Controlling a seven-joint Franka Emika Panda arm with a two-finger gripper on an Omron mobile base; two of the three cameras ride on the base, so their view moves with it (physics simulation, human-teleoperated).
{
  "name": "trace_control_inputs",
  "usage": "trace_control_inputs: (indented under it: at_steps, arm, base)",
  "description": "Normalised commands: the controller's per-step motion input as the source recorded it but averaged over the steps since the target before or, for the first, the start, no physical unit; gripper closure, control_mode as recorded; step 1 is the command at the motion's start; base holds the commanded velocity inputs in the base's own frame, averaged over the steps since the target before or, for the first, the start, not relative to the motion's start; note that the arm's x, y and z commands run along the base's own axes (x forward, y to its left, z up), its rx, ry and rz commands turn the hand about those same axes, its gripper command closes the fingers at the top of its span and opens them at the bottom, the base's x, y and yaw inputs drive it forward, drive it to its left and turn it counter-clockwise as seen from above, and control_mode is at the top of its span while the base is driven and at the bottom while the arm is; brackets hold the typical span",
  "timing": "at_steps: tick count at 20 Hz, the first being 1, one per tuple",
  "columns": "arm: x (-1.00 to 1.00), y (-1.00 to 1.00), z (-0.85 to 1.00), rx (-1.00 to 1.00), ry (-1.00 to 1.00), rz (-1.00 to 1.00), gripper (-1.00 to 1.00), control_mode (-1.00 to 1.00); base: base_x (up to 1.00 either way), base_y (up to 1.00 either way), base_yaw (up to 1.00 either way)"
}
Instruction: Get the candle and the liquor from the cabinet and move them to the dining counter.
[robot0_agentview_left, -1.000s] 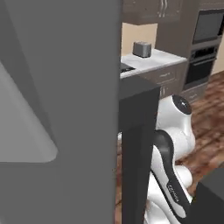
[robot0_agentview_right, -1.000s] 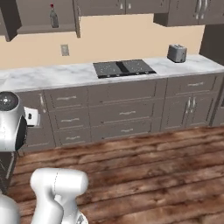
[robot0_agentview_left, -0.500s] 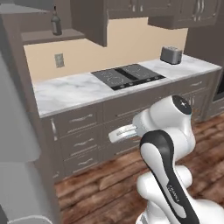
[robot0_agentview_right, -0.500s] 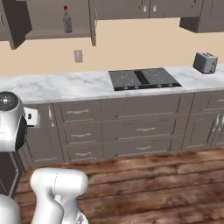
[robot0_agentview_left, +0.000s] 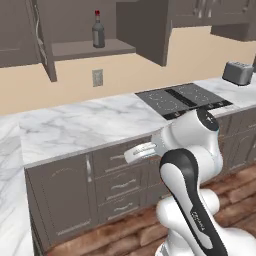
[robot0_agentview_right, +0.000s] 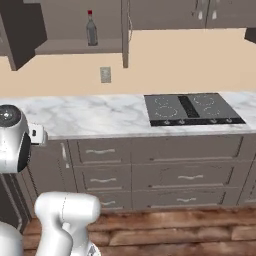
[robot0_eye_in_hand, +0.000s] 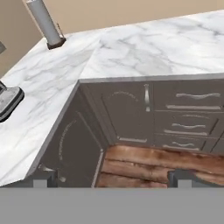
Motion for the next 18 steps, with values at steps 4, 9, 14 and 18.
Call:
trace_control_inputs:
  at_steps: [4,9,14,18]
  arm:
    - [0.00,0.00,0.00,0.00,0.00,0.00,-1.00,1.00]
    - [0.00,0.00,0.00,0.00,0.00,0.00,-1.00,1.00]
    - [0.00,0.00,0.00,0.00,0.00,0.00,-1.00,1.00]
    - [0.00,0.00,0.00,0.00,0.00,0.00,-1.00,1.00]
  base:
    - [0.76,0.23,0.20]
    - [0.63,0.00,0.15]
    - [0.68,0.00,0.11]
    - [0.67,-0.07,0.11]
